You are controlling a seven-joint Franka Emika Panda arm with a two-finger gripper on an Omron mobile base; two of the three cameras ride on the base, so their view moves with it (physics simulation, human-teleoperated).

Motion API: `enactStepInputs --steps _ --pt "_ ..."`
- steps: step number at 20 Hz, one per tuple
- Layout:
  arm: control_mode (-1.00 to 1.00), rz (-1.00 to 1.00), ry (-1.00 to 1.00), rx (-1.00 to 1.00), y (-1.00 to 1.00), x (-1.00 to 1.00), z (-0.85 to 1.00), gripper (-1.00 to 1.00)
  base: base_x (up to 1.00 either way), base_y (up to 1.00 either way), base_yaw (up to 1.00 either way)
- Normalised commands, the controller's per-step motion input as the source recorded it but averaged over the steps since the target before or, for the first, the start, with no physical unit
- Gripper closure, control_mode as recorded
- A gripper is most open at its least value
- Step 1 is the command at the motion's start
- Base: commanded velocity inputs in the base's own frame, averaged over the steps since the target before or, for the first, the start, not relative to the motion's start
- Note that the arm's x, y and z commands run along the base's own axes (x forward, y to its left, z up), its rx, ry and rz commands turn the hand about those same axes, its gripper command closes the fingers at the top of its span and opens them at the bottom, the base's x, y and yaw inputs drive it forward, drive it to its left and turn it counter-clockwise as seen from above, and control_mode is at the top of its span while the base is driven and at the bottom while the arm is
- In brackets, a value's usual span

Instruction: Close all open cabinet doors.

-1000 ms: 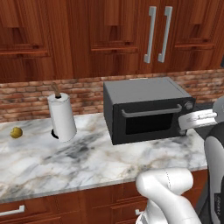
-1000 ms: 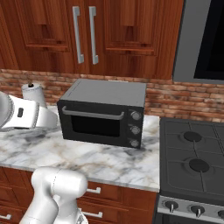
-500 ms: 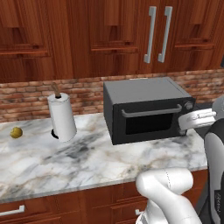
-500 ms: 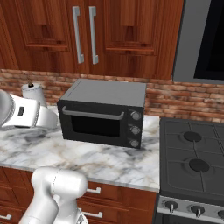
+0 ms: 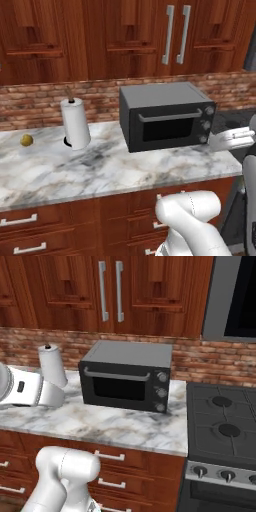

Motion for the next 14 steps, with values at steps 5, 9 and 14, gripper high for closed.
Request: enactStepInputs --steps 5,9,14 --pt "1.00 0.00 0.00 0.00 0.00 0.00 0.00 -1.00 -0.83 1.00 0.02" --pt "1.00 0.00 0.00 0.00 0.00 0.00 0.00 -1.00 -0.34 1.00 0.00" --pt "1.00 0.00 0.00 0.00 0.00 0.00 0.00 -1.00 -0.08 1.00 0.00"
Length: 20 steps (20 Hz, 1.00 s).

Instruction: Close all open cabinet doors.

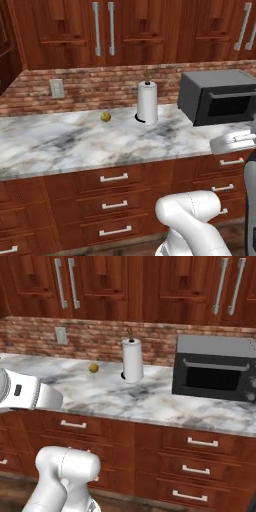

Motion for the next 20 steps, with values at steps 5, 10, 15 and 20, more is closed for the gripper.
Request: enactStepInputs --steps 5,10,15,20 --pt "1.00 0.00 0.00 0.00 0.00 0.00 0.00 -1.00 0.00 1.00 0.00" --pt "1.00 0.00 0.00 0.00 0.00 0.00 0.00 -1.00 0.01 1.00 0.00" --pt "1.00 0.00 0.00 0.00 0.00 0.00 0.00 -1.00 0.00 1.00 0.00" --pt "1.00 0.00 0.00 0.00 0.00 0.00 0.00 -1.00 0.00 1.00 0.00"
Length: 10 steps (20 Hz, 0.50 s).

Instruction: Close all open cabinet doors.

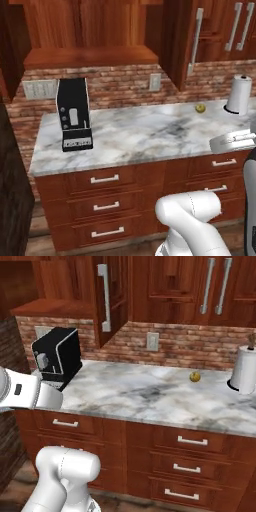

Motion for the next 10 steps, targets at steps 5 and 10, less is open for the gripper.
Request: enactStepInputs --steps 5,10 --pt "1.00 0.00 0.00 0.00 0.00 0.00 0.00 -1.00 0.00 1.00 0.00" --pt "1.00 0.00 0.00 0.00 0.00 0.00 0.00 -1.00 0.06 0.66 0.00"
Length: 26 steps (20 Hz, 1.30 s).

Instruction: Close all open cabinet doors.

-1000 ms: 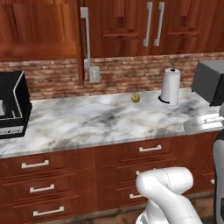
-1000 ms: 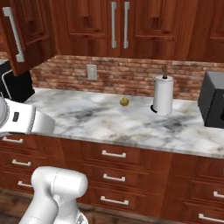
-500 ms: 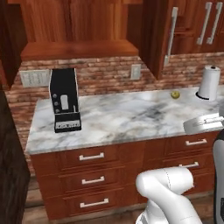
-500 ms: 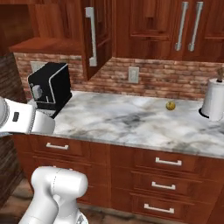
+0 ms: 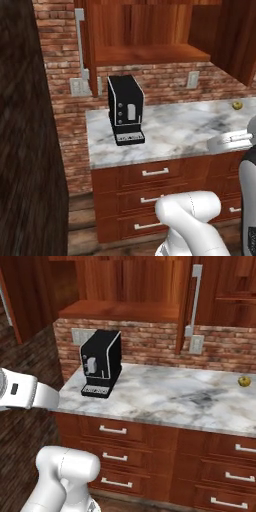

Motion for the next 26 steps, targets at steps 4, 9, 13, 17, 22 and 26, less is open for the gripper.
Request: enactStepInputs --steps 4,9,13,17,22,26 --pt "1.00 0.00 0.00 0.00 0.00 0.00 0.00 -1.00 0.26 0.04 0.00" --pt "1.00 0.00 0.00 0.00 0.00 0.00 0.00 -1.00 0.29 -0.12 0.00" --pt "1.00 0.00 0.00 0.00 0.00 0.00 0.00 -1.00 0.33 -0.19 0.00" --pt "1.00 0.00 0.00 0.00 0.00 0.00 0.00 -1.00 0.43 -0.22 0.00" --pt "1.00 0.00 0.00 0.00 0.00 0.00 0.00 -1.00 0.50 -0.23 -0.02" --pt "1.00 0.00 0.00 0.00 0.00 0.00 0.00 -1.00 0.46 -0.29 -0.01"
